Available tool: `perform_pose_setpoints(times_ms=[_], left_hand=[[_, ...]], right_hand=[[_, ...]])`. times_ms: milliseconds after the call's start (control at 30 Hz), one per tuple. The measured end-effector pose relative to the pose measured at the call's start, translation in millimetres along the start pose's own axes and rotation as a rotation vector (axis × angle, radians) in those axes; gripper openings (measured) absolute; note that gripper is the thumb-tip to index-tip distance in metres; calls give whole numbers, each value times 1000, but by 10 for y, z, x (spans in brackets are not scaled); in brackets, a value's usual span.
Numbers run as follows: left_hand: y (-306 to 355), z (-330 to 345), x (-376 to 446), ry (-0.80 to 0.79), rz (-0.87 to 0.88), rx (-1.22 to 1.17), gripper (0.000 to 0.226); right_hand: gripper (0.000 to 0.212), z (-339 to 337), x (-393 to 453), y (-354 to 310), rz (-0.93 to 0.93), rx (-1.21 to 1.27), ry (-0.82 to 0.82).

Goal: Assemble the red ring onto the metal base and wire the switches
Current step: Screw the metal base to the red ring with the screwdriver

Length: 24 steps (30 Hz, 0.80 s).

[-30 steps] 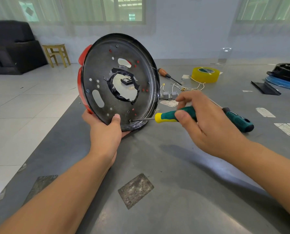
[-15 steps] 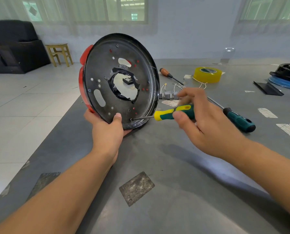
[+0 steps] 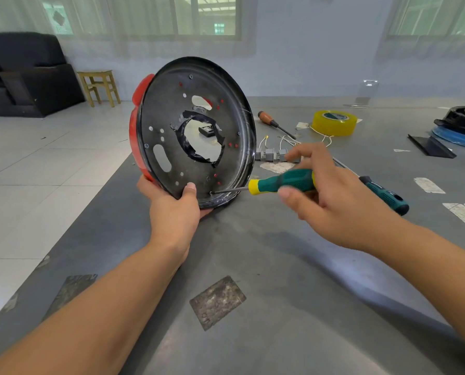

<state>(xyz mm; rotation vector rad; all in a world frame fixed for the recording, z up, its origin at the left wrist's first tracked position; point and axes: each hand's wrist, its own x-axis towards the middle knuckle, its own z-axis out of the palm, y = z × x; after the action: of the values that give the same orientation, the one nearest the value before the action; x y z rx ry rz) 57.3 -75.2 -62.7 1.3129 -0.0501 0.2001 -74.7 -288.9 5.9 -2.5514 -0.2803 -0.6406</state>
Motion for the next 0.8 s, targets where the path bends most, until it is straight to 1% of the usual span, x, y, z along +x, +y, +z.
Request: perform_pose_setpoints(times_ms=[67, 133, 167, 300, 467, 667, 800], left_hand=[[-9, 0, 7, 4, -1, 15, 51], [-10, -3, 11, -1, -5, 17, 52], [-9, -6, 13, -6, -6, 12, 52], [2, -8, 16, -27, -10, 3, 53], [5, -3, 6, -22, -12, 17, 56], [21, -3, -5, -26, -20, 5, 56], [19, 3, -2, -21, -15, 12, 59]], right_hand=[[35, -82, -10, 89, -100, -149, -98], [32, -114, -15, 121, -145, -279, -157], [31, -112, -16, 124, -151, -301, -161], [37, -61, -9, 93, -144, -256, -72], [47, -36, -11, 36, -16, -120, -44], [47, -1, -19, -33, 81, -48, -4], [37, 0, -24, -33, 114, -11, -11]])
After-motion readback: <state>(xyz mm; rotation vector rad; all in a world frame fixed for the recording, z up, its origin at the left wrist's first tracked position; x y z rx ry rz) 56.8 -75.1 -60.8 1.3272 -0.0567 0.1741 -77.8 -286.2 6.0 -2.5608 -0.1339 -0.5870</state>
